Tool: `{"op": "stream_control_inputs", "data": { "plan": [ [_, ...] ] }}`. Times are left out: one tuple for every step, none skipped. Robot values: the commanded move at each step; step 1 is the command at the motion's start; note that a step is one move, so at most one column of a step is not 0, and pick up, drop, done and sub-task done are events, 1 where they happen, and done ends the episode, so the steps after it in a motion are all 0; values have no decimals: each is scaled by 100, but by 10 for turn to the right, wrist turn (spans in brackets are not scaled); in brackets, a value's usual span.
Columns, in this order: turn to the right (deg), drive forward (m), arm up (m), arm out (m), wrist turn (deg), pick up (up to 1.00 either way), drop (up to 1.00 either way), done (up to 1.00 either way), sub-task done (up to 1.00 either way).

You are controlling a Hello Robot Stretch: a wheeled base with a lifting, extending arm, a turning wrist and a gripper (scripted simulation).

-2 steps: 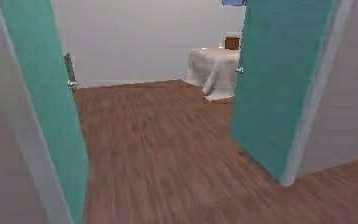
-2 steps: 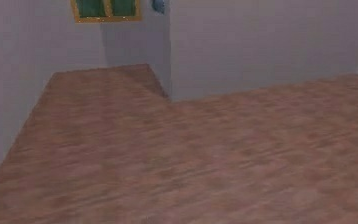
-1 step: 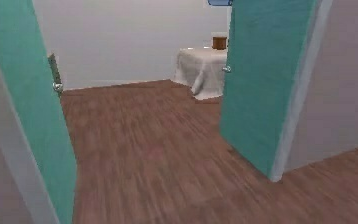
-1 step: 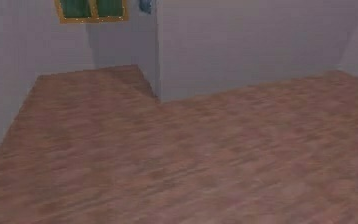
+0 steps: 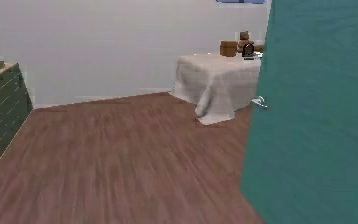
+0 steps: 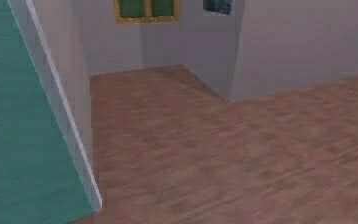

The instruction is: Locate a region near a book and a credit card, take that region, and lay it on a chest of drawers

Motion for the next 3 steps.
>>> {"op": "stream_control_inputs", "data": {
  "plan": [
    [0, 100, 0, 0, 0, 0, 0, 0, 0],
    [0, 45, 0, 0, 0, 0, 0, 0, 0],
    [210, 0, 0, 0, 0, 0, 0, 0, 0]
  ]
}}
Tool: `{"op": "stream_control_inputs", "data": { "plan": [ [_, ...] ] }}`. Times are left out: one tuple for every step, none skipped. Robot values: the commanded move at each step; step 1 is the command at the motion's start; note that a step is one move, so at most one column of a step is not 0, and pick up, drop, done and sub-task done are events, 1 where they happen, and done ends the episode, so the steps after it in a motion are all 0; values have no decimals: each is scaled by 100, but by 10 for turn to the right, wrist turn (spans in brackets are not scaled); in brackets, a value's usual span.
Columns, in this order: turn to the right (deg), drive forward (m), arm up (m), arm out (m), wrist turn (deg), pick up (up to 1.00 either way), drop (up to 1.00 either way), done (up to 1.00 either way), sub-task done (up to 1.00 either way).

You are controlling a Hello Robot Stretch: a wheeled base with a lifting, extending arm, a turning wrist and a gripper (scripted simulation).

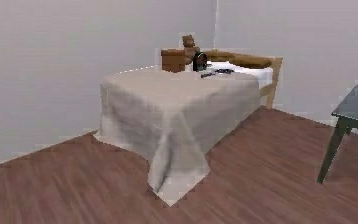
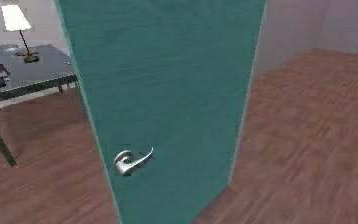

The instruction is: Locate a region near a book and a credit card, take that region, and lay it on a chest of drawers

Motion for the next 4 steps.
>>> {"op": "stream_control_inputs", "data": {
  "plan": [
    [0, 40, 0, 0, 0, 0, 0, 0, 0],
    [450, 0, 0, 0, 0, 0, 0, 0, 0],
    [30, 0, 0, 0, 0, 0, 0, 0, 0],
    [0, 50, 0, 0, 0, 0, 0, 0, 0]
  ]
}}
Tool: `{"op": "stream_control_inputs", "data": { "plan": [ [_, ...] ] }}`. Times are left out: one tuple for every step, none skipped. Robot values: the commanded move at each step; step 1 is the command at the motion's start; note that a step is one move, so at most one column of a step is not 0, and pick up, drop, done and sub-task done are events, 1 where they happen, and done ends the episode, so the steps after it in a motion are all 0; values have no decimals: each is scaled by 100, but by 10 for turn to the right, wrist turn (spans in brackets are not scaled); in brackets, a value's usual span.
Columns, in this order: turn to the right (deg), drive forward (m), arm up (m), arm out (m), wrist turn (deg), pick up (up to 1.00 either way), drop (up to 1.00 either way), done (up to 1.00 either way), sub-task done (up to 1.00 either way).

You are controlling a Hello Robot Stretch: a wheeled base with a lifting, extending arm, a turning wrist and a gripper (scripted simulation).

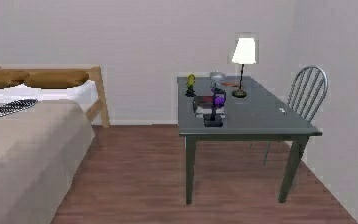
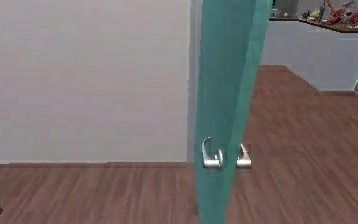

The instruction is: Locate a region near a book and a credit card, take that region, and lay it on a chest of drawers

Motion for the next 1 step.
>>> {"op": "stream_control_inputs", "data": {
  "plan": [
    [150, 0, 0, 0, 0, 0, 0, 0, 0]
  ]
}}
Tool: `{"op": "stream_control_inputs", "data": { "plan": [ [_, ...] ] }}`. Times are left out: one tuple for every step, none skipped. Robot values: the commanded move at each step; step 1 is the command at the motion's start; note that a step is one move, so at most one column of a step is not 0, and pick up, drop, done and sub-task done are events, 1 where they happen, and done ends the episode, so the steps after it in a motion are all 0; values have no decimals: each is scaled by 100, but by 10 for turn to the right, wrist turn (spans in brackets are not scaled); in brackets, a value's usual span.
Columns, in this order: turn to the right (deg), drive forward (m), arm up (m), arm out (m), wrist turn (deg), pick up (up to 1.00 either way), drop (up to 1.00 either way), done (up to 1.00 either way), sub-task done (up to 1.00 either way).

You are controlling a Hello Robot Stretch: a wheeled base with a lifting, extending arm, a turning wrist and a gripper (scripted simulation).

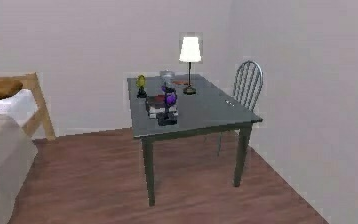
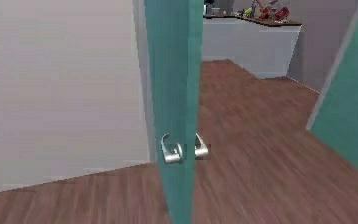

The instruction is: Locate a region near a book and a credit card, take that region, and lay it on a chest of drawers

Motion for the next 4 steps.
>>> {"op": "stream_control_inputs", "data": {
  "plan": [
    [0, 65, 0, 0, 0, 0, 0, 0, 0],
    [-450, 0, 0, 0, 0, 0, 0, 0, 0],
    [-150, 0, 0, 0, 0, 0, 0, 0, 0],
    [0, 35, 0, 0, 0, 0, 0, 0, 0]
  ]
}}
